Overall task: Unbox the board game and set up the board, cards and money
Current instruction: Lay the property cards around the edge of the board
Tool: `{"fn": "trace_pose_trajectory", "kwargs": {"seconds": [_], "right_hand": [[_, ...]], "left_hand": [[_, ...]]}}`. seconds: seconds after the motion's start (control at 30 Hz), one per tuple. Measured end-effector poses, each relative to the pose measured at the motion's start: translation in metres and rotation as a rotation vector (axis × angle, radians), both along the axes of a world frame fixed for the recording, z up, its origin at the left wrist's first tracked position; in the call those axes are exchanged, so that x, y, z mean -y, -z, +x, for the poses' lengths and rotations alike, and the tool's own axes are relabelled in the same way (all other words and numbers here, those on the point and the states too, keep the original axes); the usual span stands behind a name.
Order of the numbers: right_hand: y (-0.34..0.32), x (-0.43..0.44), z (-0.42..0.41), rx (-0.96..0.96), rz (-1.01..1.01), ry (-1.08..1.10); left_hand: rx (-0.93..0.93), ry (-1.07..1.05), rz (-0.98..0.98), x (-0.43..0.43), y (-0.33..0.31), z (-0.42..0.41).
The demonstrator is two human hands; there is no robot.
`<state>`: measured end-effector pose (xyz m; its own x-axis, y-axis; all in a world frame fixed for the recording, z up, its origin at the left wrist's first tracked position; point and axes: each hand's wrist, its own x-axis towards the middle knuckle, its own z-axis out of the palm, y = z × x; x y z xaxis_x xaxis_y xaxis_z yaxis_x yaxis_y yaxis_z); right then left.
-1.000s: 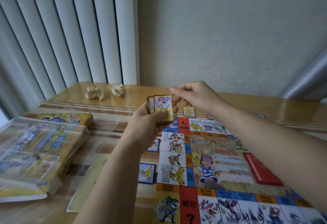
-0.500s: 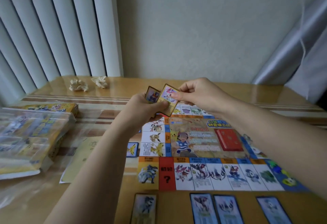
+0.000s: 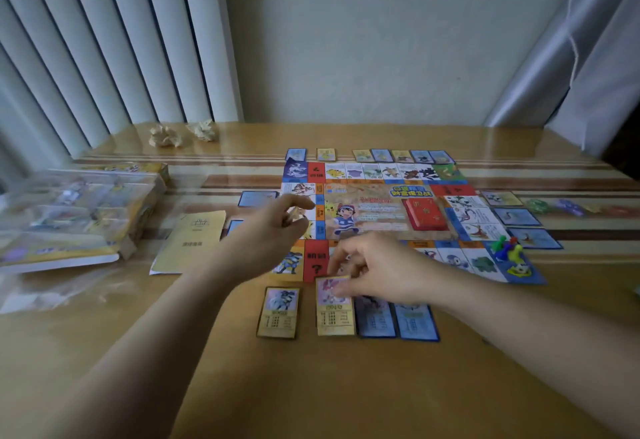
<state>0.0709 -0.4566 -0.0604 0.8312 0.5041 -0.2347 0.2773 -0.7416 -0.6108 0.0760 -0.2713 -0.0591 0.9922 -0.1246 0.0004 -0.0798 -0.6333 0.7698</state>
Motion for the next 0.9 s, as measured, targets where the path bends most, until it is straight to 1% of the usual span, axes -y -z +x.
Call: {"fn": "trace_pose_trajectory", "kwargs": {"seconds": [0.07,0.17,0.27,0.33,0.37,0.43,0.53,0.63,0.9], "right_hand": [[0.010,-0.003,-0.005,0.118,-0.077,-0.018],[0.018,-0.004,-0.010,0.304,-0.162,-0.023],[0.010,0.006,-0.014,0.396,-0.139,0.046],[0.001,0.018,-0.019,0.392,-0.129,0.079],[-0.002,0.024,-0.023,0.378,-0.174,0.063],[-0.002,0.032,-0.036,0.316,-0.325,-0.007],[0.006,0.038,-0.066,0.187,-0.508,-0.110],[0.013,0.040,-0.085,0.141,-0.558,-0.127],[0.022,0.041,-0.087,0.152,-0.589,-0.128]], "left_hand": [[0.024,0.015,0.077,0.004,0.000,-0.014],[0.083,0.088,0.262,0.012,-0.001,-0.033],[0.131,0.220,0.425,0.019,0.006,-0.052],[0.134,0.325,0.538,0.025,0.014,-0.064],[0.131,0.370,0.608,0.028,0.016,-0.070],[0.112,0.432,0.753,0.034,0.020,-0.079],[0.062,0.478,0.903,0.041,0.021,-0.088],[0.022,0.505,0.966,0.045,0.022,-0.092],[0.038,0.485,0.984,0.047,0.025,-0.090]]}}
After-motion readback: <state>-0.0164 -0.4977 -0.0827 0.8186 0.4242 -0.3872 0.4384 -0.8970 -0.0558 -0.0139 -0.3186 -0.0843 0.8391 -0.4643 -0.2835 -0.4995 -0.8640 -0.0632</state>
